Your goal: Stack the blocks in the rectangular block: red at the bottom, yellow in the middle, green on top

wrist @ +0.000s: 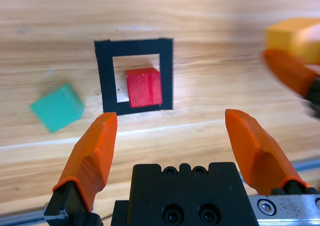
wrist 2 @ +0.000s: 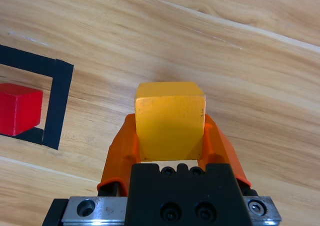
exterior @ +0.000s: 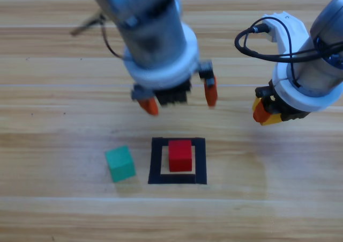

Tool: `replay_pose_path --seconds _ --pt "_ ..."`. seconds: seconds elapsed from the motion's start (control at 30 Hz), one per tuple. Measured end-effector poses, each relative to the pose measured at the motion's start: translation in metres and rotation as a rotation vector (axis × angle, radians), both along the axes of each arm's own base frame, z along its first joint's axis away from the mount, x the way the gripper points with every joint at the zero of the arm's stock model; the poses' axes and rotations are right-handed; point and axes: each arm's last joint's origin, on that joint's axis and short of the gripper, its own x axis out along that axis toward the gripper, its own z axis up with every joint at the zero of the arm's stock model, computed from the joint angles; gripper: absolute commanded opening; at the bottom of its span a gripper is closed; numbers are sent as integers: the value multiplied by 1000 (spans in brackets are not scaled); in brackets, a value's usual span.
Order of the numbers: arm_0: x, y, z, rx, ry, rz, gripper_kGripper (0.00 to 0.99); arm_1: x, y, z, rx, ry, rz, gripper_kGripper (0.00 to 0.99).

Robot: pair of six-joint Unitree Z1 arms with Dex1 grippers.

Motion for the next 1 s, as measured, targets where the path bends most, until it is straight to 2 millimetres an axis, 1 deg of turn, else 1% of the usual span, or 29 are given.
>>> replay_pose_path --seconds 0.07,0.1,0.2,0.33,0.37,0.47,0.5,0.53,0.57,0.63,0.7,0.8,0.93,1.0 --pt "-11 16 26 -28 -45 7 923 0 1 1 14 4 -25 95" --pt "-20 28 37 -37 -67 12 923 -1 2 1 22 6 -39 95" --pt "-49 67 55 -27 -99 29 922 -4 8 4 50 9 -68 95" --pt "-86 118 68 -28 -139 29 923 -12 28 17 107 4 -99 97" --pt "-94 128 69 -27 -144 20 923 -15 32 21 114 4 -99 97" --pt "-128 172 74 -57 -208 -12 923 -25 52 34 135 14 -97 98" --pt "-137 184 76 -71 -234 -28 923 -27 57 36 137 17 -97 98" --pt "-149 200 78 -89 -259 -43 923 -30 65 37 135 21 -94 98" --pt "-159 212 81 -110 -287 -53 923 -32 72 35 127 25 -87 98" --pt "-172 229 86 -137 -331 -70 923 -36 83 28 111 36 -83 98" --pt "-181 241 89 -147 -370 -93 923 -39 96 16 88 52 -82 98" --pt "-189 251 85 -138 -389 -120 923 -40 112 5 48 63 -71 98" --pt "-201 266 79 -139 -417 -150 923 -42 132 -3 21 52 -63 98" --pt "-203 270 80 -146 -428 -153 923 -43 138 -2 20 49 -68 98"
